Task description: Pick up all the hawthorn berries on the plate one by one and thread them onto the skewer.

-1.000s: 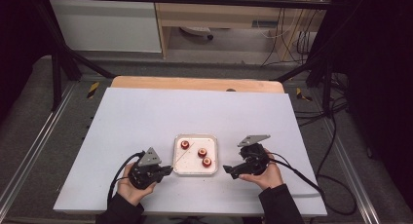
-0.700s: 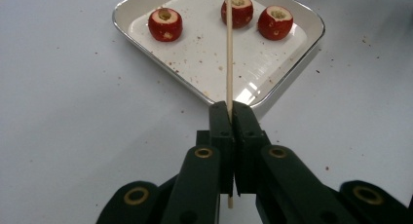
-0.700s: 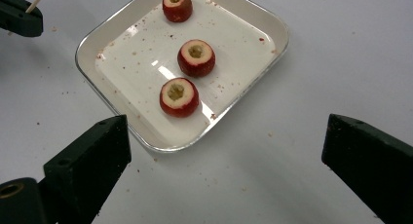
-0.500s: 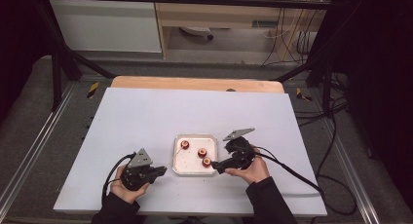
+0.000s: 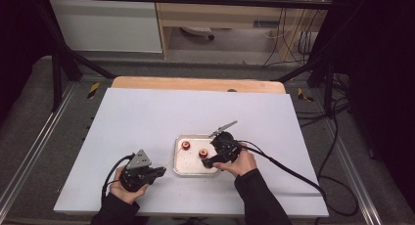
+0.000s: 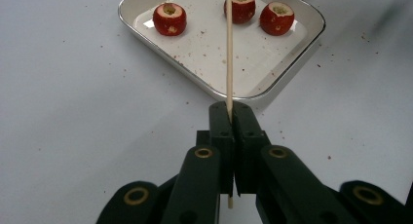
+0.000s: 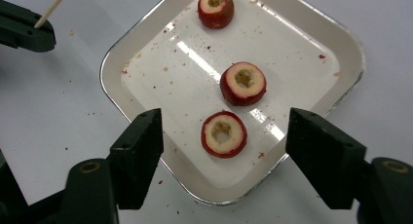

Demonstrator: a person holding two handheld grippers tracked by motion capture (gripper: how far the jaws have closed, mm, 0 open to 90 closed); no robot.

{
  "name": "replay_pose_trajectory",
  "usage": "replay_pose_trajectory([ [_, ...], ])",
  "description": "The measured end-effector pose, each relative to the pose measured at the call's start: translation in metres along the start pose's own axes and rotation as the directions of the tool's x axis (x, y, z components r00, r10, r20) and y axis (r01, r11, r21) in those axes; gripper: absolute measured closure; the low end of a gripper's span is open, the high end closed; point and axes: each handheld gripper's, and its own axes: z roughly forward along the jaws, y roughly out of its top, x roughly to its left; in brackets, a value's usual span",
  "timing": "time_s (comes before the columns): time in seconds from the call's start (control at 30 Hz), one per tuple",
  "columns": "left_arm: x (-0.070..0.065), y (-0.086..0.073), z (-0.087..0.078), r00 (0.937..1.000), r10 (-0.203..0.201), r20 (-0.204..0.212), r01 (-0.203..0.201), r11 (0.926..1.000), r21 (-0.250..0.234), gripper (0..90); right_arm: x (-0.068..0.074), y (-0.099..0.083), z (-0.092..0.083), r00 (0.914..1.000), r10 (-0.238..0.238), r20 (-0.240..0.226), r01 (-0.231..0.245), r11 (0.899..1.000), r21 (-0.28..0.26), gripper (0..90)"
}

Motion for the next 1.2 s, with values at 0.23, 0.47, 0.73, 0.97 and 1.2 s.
replay_pose_trajectory([
  [0.23,0.001,0.0,0.001,1.0,-0.001,0.002,0.001,1.0,0.006,88.2,-0.002,0.008,0.016,0.9995,0.029,-0.011,-0.028,0.996,0.087,45.2],
  [0.47,0.0,-0.001,0.002,1.0,0.0,0.004,0.0,0.9999,0.011,88.2,-0.006,0.009,0.023,0.997,0.072,-0.029,-0.068,0.989,0.129,53.9],
  [0.73,0.0,-0.001,0.003,1.0,0.001,0.007,-0.001,0.9999,0.012,88.2,-0.008,0.01,0.028,0.9959,0.082,-0.038,-0.075,0.985,0.154,57.1],
  [0.97,0.0,-0.001,0.003,1.0,0.001,0.008,-0.001,0.9999,0.014,88.2,-0.01,0.01,0.032,0.9956,0.085,-0.038,-0.078,0.983,0.169,60.6],
  [1.2,-0.001,0.0,0.003,1.0,0.001,0.006,-0.001,1.0,0.009,88.2,-0.01,0.01,0.03,0.994,0.104,-0.034,-0.097,0.981,0.166,61.2],
])
